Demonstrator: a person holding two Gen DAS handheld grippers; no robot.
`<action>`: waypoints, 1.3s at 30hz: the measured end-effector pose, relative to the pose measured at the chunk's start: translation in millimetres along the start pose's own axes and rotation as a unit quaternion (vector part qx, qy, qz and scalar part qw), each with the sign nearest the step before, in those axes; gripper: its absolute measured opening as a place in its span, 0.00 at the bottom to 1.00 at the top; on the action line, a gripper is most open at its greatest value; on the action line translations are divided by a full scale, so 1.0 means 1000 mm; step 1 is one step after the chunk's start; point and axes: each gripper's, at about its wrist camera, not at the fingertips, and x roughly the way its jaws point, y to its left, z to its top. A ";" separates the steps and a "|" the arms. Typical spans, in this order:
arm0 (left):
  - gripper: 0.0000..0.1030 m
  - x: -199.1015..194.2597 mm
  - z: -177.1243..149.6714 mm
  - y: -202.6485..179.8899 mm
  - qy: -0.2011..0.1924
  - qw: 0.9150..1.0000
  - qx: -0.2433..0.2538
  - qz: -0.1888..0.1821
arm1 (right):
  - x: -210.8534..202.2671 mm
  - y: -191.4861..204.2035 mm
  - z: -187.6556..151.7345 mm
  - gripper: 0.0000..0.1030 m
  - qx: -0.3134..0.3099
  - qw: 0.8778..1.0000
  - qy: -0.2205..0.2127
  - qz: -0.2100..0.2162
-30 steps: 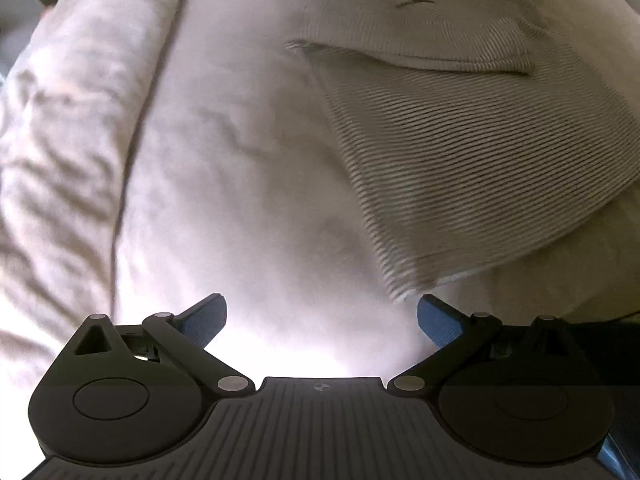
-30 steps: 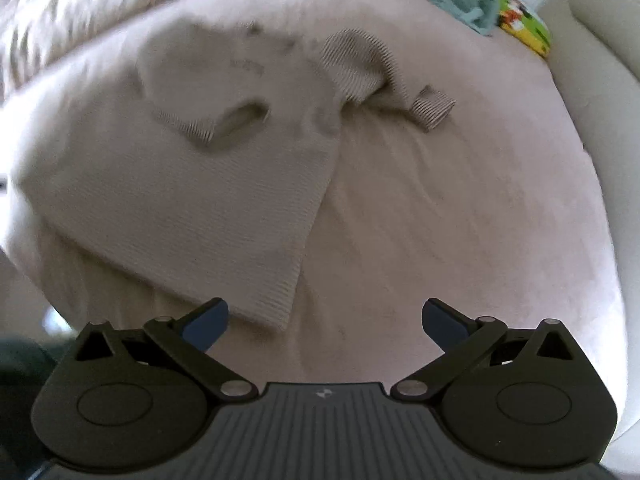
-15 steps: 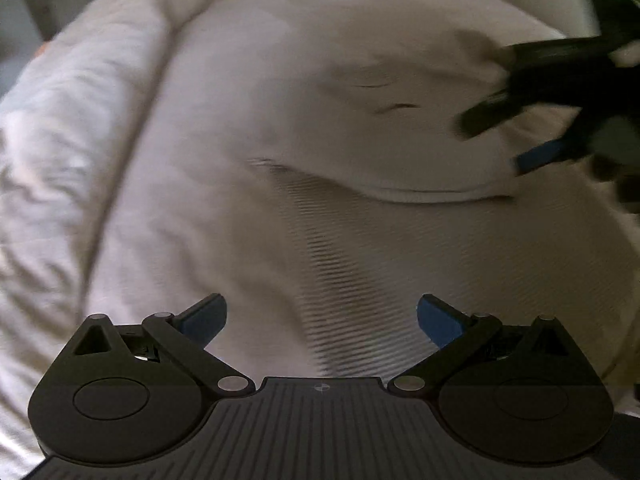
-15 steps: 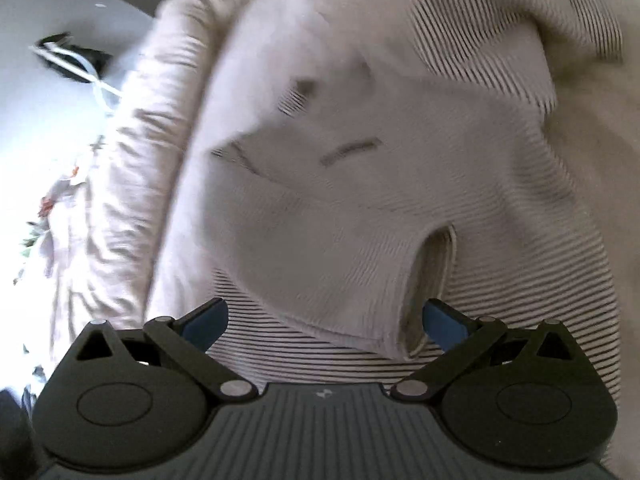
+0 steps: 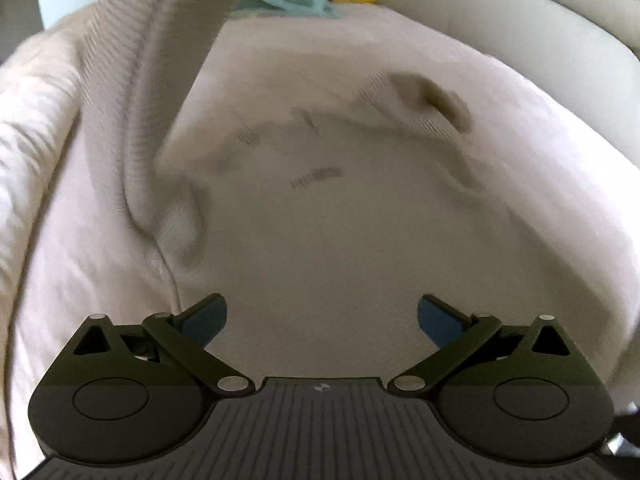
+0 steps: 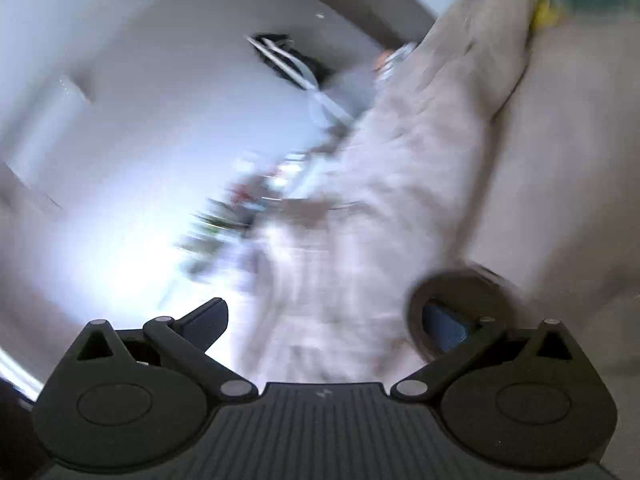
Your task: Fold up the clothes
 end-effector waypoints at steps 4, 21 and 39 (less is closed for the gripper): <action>1.00 0.021 0.036 0.042 -0.041 0.994 -0.021 0.102 | -0.027 -0.041 -0.014 1.00 0.007 0.988 -0.001 -0.157; 1.00 0.018 0.056 0.068 -0.053 0.972 0.096 0.209 | -0.060 -0.167 -0.134 1.00 0.105 0.883 0.082 -0.449; 1.00 0.012 0.010 0.153 0.023 0.854 -0.246 0.457 | -0.103 -0.189 -0.096 1.00 0.069 0.885 -0.036 -0.460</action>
